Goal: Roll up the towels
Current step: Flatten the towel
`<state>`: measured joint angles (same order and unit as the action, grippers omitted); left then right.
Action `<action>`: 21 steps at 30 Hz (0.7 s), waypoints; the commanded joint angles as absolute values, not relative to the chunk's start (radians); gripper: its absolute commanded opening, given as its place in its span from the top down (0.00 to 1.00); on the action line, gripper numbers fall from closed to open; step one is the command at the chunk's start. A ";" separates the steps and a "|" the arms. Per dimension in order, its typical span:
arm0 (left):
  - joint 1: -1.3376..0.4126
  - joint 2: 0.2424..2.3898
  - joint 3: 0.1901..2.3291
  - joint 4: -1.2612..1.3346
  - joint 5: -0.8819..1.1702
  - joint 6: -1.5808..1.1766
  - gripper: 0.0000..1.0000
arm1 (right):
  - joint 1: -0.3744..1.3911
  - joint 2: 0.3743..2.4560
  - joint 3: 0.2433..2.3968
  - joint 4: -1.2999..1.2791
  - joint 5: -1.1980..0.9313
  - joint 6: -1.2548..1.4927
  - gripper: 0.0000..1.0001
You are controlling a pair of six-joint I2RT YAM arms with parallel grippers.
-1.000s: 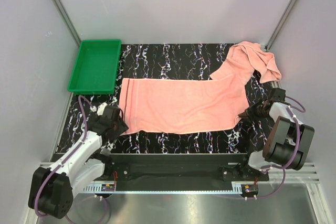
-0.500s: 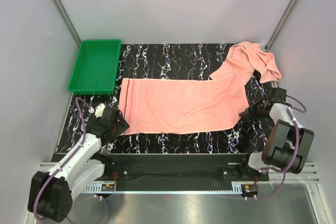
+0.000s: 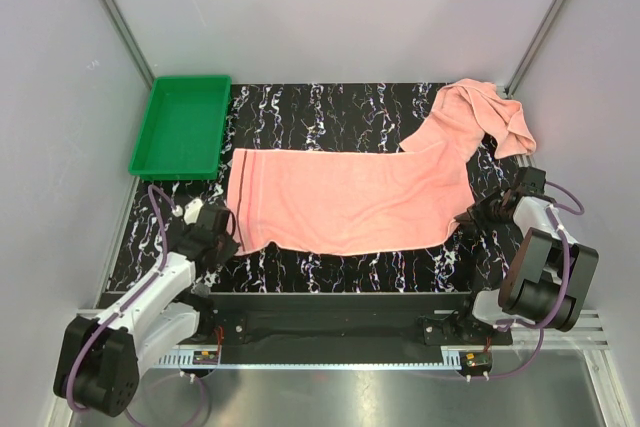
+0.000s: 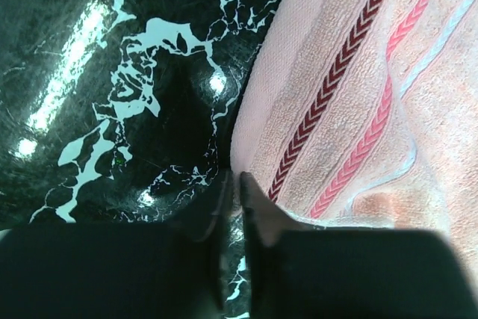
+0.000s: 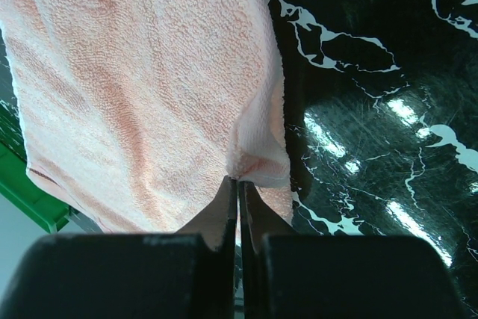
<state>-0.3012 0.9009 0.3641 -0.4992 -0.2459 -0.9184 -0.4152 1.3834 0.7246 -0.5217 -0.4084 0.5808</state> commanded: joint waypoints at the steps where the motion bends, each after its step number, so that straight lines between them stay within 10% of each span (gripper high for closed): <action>1: -0.305 0.888 0.396 -0.492 -0.245 -0.910 1.00 | -0.417 1.339 0.747 -0.545 -0.399 0.568 1.00; 21: -0.304 0.574 0.656 -0.810 -0.294 -0.888 1.00 | -0.417 0.916 0.831 -0.857 -0.241 0.620 1.00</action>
